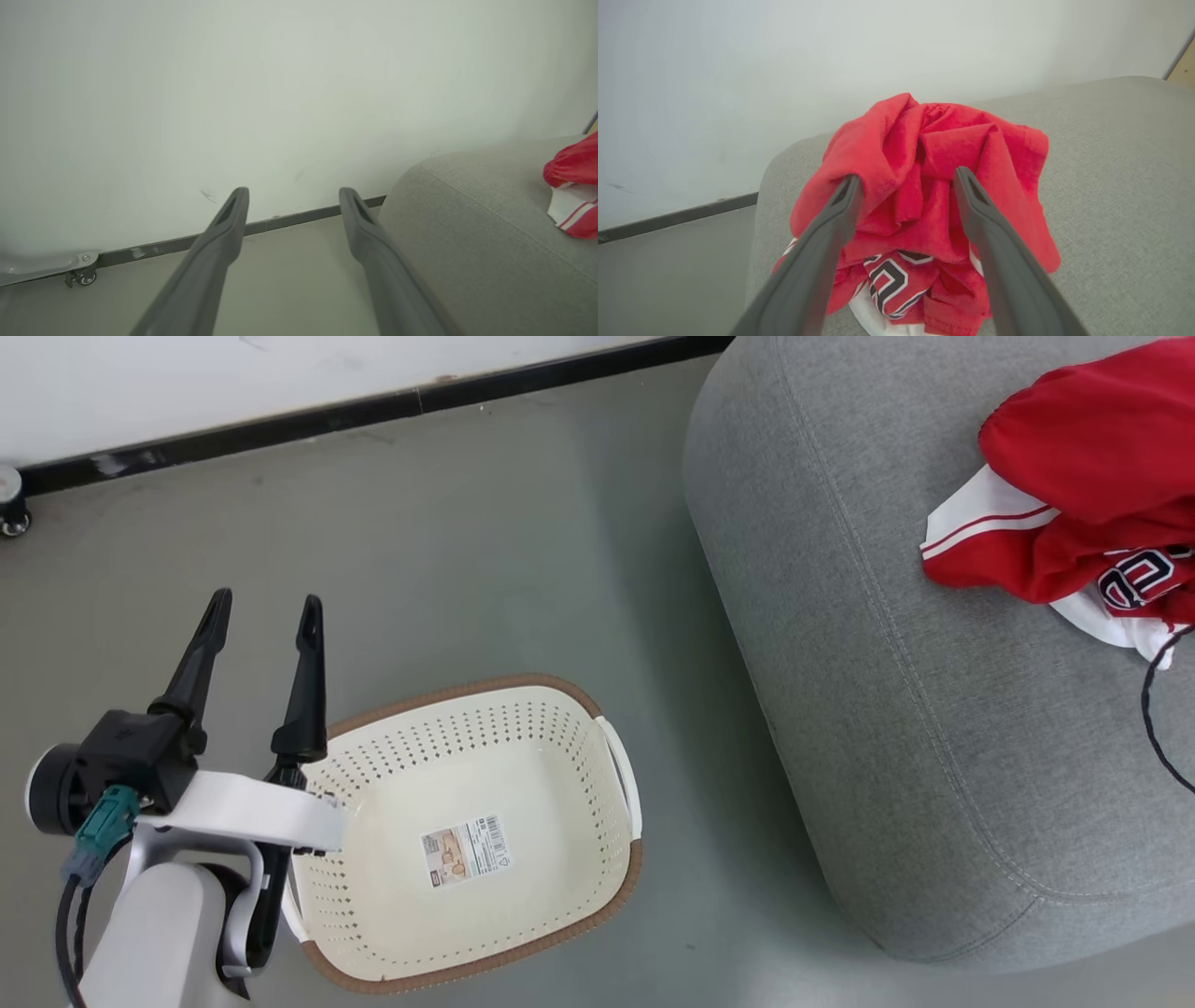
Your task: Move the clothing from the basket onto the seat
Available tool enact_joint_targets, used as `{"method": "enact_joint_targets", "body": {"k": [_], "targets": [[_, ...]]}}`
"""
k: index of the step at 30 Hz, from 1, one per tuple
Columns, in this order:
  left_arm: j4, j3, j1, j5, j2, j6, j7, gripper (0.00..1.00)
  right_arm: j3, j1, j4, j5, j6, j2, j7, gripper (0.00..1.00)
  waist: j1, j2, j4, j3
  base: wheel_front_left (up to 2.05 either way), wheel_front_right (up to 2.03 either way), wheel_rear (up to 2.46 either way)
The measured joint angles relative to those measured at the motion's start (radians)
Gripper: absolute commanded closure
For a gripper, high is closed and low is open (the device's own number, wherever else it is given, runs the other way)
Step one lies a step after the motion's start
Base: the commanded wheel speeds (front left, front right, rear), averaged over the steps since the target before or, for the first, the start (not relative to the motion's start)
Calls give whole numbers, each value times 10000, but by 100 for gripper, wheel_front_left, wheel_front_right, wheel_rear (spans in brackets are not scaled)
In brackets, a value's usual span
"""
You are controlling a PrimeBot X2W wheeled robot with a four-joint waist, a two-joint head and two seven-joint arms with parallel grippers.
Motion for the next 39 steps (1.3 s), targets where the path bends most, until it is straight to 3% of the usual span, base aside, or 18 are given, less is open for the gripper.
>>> {"method": "enact_joint_targets", "body": {"k": [18, 39], "targets": [[462, 600, 610, -301, -399, 261, -132, 0, 1103, -30, -1916, -863, 0, 38, -88, 0, 0, 0, 306, -1153, 0, 0, 0], [454, 995, 1593, -90, -1062, 702, -144, 0, 1329, 1025, -3275, -1377, 0, 1710, -104, 0, 0, 0, 1228, -2585, 0, 0, 0]]}}
